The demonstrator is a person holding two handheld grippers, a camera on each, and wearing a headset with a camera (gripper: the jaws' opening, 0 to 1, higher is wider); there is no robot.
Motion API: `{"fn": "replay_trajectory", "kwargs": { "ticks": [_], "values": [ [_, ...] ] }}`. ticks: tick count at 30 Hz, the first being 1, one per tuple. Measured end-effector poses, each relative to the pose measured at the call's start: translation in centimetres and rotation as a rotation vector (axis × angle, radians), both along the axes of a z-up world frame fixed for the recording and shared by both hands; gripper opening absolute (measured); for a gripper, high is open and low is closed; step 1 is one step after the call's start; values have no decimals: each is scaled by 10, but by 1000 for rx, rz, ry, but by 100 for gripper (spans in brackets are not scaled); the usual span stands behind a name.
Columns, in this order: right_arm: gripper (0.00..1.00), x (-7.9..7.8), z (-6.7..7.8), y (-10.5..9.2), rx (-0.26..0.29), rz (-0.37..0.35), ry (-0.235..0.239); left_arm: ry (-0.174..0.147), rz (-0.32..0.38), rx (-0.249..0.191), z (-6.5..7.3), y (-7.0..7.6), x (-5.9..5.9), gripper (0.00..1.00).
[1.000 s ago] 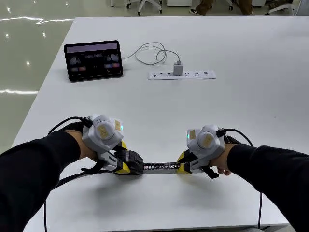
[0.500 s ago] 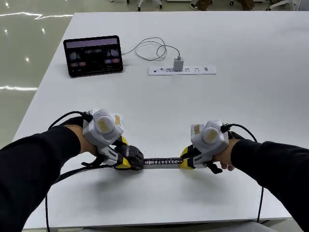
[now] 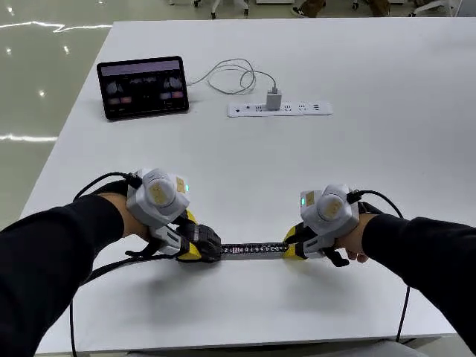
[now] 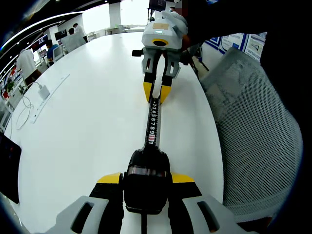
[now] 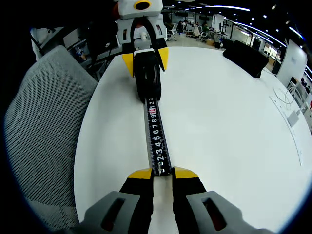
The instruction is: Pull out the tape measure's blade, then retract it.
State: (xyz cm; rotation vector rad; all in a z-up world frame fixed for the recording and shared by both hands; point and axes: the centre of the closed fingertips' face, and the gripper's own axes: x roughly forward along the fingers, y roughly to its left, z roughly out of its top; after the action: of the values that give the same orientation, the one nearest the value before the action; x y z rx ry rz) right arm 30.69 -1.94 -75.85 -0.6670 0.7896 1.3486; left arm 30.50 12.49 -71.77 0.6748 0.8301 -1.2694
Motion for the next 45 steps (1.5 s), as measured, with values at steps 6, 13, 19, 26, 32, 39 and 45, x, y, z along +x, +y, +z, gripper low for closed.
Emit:
{"fn": "replay_trajectory", "kwargs": {
  "ticks": [6, 13, 19, 26, 32, 39, 45],
  "values": [
    [9, 0, 0, 0, -2, 0, -1, -6, 3, 0, 0, 0, 0, 31],
    [9, 0, 0, -6, -13, 0, -1, -2, 3, -3, 0, 1, 0, 31],
    [9, 0, 0, -13, -13, -11, 2, 0, 3, -3, 0, 0, 1, 31],
    [9, 0, 0, -16, -17, -13, 1, -2, 2, -3, 0, 1, 0, 31],
    [9, -1, 0, -20, -18, -14, -3, 0, 2, -3, -1, 0, 1, 31],
    [8, 1, 1, -27, -20, -24, -2, 0, 6, -5, 0, 0, 1, 31],
    [9, 0, 1, -30, -25, -25, -3, -2, 9, -6, 0, 0, 1, 31]
  ]
}}
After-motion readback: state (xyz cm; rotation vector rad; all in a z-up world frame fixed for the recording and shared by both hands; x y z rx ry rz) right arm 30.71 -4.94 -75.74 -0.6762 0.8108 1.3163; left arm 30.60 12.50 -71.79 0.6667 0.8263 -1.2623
